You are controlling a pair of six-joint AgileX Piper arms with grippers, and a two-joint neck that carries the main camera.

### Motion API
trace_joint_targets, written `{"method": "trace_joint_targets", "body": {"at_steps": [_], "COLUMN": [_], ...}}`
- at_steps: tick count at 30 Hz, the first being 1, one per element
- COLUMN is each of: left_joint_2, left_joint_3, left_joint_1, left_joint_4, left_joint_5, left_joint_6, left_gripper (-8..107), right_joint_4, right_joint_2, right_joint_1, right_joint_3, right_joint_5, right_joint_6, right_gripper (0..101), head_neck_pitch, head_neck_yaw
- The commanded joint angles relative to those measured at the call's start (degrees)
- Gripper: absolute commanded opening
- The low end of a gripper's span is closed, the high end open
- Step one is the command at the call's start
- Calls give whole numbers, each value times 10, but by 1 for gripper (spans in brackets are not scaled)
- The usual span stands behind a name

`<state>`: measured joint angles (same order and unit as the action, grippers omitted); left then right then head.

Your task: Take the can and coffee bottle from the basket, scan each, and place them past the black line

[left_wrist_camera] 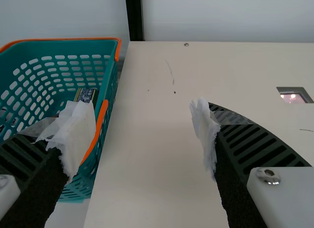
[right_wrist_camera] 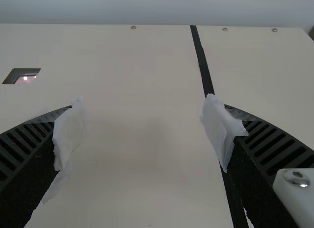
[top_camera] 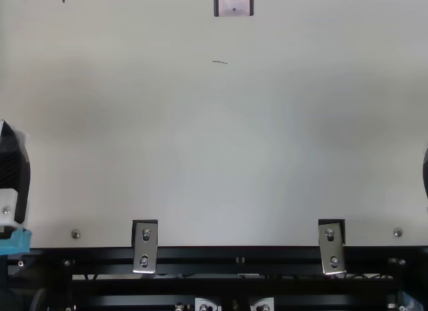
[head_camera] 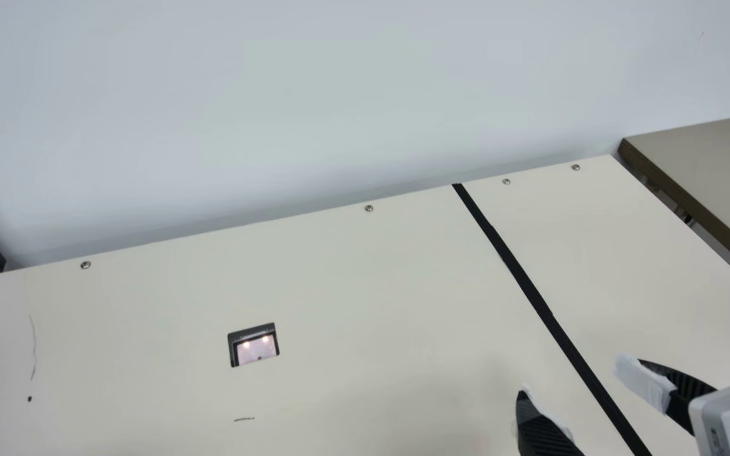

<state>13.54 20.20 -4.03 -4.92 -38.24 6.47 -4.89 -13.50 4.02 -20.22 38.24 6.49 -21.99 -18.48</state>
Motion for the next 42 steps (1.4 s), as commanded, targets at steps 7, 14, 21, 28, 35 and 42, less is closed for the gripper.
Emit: {"method": "trace_joint_targets", "body": {"at_steps": [7, 14, 21, 28, 35, 42], "left_joint_2": [0, 0, 0, 0, 0, 0], "left_joint_3": [0, 0, 0, 0, 0, 0], "left_joint_1": [0, 0, 0, 0, 0, 0], "left_joint_4": [0, 0, 0, 0, 0, 0], "left_joint_5": [0, 0, 0, 0, 0, 0], "left_joint_6": [0, 0, 0, 0, 0, 0], "left_gripper": [90, 90, 90, 90, 90, 90], "right_joint_4": [0, 0, 0, 0, 0, 0], "right_joint_2": [0, 0, 0, 0, 0, 0], "right_joint_1": [0, 0, 0, 0, 0, 0], "right_joint_3": [0, 0, 0, 0, 0, 0], "right_joint_5": [0, 0, 0, 0, 0, 0], "right_joint_6": [0, 0, 0, 0, 0, 0], "right_gripper": [101, 101, 101, 101, 101, 101], "head_neck_pitch": [-16, -16, -16, -16, -16, -16], "head_neck_yaw": [0, 0, 0, 0, 0, 0]}}
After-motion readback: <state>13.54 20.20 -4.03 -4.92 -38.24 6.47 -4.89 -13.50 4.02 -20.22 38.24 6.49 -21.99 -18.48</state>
